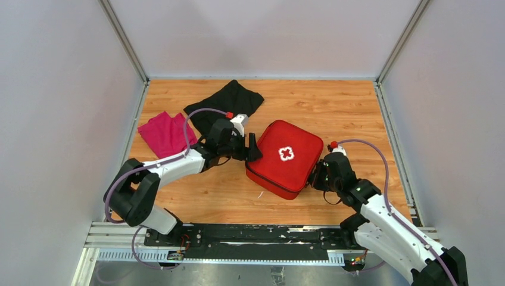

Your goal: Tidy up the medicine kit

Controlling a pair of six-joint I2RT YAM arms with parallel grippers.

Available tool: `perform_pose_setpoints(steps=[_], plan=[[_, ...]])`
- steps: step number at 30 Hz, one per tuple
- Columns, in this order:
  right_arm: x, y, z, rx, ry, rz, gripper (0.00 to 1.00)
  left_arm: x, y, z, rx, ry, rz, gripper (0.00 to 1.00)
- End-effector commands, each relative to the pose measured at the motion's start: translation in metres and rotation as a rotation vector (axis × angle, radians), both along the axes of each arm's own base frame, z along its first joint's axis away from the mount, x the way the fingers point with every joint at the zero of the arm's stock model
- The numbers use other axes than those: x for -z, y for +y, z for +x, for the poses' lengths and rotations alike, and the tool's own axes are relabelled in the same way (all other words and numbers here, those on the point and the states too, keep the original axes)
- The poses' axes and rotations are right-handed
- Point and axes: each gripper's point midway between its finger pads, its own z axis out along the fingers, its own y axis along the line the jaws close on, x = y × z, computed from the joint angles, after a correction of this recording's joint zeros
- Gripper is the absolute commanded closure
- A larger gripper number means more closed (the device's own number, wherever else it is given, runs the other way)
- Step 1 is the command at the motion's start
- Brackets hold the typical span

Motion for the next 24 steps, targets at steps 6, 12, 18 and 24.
perform_pose_setpoints(steps=[6,12,18,24], plan=[[0.001,-0.012,0.003,-0.1,-0.01,-0.146,1.0,-0.008,-0.014,-0.012,0.101,0.002,-0.075,0.27],[-0.012,-0.003,0.023,-0.165,-0.062,-0.182,1.0,-0.011,-0.009,-0.039,0.127,-0.009,-0.082,0.28],[-0.024,0.036,0.05,-0.371,-0.109,-0.165,1.0,-0.019,-0.005,-0.064,0.144,-0.01,-0.122,0.27],[-0.032,0.077,0.071,-0.6,-0.071,-0.138,1.0,-0.019,0.016,-0.087,0.087,-0.018,-0.138,0.25]])
